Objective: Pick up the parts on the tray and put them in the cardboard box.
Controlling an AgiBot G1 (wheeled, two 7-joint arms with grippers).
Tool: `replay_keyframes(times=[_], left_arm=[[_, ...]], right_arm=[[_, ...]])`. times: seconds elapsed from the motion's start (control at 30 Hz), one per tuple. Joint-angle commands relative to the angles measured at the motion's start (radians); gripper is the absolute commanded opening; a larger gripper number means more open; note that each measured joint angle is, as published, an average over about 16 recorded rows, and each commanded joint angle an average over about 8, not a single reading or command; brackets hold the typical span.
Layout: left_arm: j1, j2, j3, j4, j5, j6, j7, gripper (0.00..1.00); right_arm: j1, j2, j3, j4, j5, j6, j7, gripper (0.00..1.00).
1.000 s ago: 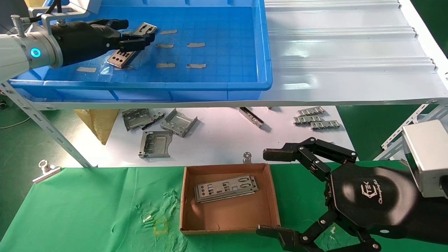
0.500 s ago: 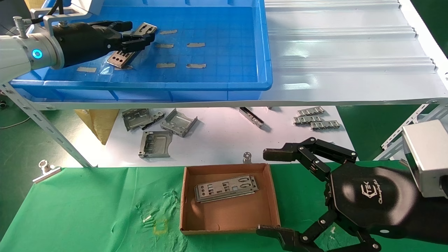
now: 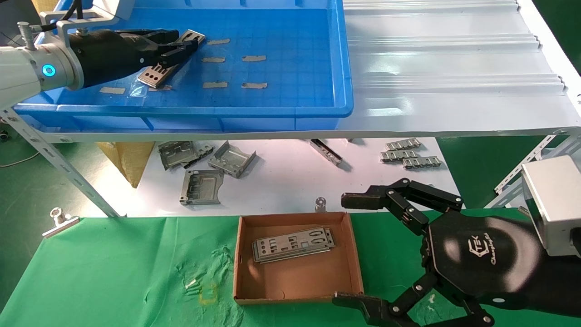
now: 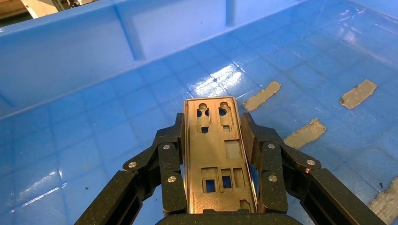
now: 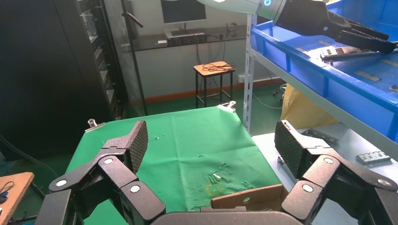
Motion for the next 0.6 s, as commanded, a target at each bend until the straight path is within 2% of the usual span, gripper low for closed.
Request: replay_keyframes(times=[0.03,0.37,0.6], left_arm=[[0.000,0.000,0.000,-0.001,0.000,0.000,0.001,0.00],[-0.026,-0.012,-0.015,-0.030,-0.022,0.065,0.023,0.00],[-0.046,-0.020,-0.024,-0.052,-0.038,0.205,0.038,0.00]], right_arm=[[0.000,0.000,0.000,0.000,0.000,0.000,0.000,1.00],[0.000,0.000,0.000,0.000,0.000,0.000,0.000,1.00],[0.000,0.000,0.000,0.000,0.000,0.000,0.000,1.00]])
